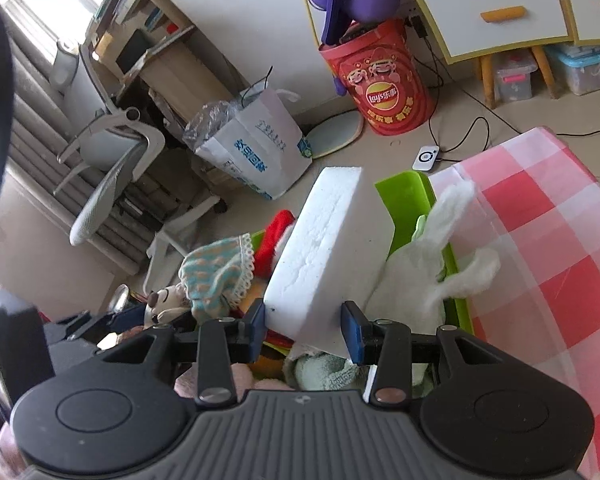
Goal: Organize soft objects
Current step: 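Carry the white bear and white sponge over the green bin, then open both grippers to drop the bear and sponge into the bin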
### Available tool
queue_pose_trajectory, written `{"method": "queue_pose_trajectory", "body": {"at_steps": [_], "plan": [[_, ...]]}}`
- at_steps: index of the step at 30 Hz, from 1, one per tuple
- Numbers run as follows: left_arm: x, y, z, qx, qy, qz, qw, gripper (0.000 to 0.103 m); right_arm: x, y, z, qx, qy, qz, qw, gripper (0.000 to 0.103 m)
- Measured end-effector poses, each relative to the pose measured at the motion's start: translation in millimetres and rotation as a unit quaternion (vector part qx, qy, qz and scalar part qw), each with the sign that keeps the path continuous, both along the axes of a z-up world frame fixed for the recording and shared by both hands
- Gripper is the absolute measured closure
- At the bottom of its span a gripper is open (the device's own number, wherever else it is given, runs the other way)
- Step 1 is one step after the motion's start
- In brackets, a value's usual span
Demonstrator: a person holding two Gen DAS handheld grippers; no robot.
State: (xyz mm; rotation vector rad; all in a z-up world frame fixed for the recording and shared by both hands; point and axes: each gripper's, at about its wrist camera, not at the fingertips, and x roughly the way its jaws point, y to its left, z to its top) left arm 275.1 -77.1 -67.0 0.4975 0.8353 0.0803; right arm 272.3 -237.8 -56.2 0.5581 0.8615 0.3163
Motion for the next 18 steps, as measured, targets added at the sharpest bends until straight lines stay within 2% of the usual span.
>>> {"method": "queue_pose_trajectory", "body": {"at_steps": [2, 5, 7, 13, 18], "plan": [[1.1, -1.4, -5.7, 0.009, -0.004, 0.005, 0.9999, 0.057, 1.0, -0.1, -5.5, -0.004, 0.003, 0.003, 1.0, 0.089], [-2.0, -8.1, -16.5, 0.05, -0.01, -0.005, 0.9987, 0.059, 2.0, -3.6, -11.6, 0.001, 0.004, 0.004, 1.0, 0.089], [-4.6, -9.2, -20.1, 0.062, -0.015, -0.011, 0.9979, 0.059, 2.0, -5.3, -14.1, 0.003, 0.006, 0.005, 1.0, 0.09], [-4.6, -6.9, -13.8, 0.051, -0.019, -0.018, 0.9983, 0.057, -2.0, -2.6, -15.6, 0.005, 0.01, 0.0, 1.0, 0.089], [-6.1, 2.6, -4.9, -0.001, -0.026, -0.025, 0.9994, 0.05, -2.6, -4.5, -7.2, 0.014, 0.015, -0.006, 1.0, 0.085]]}}
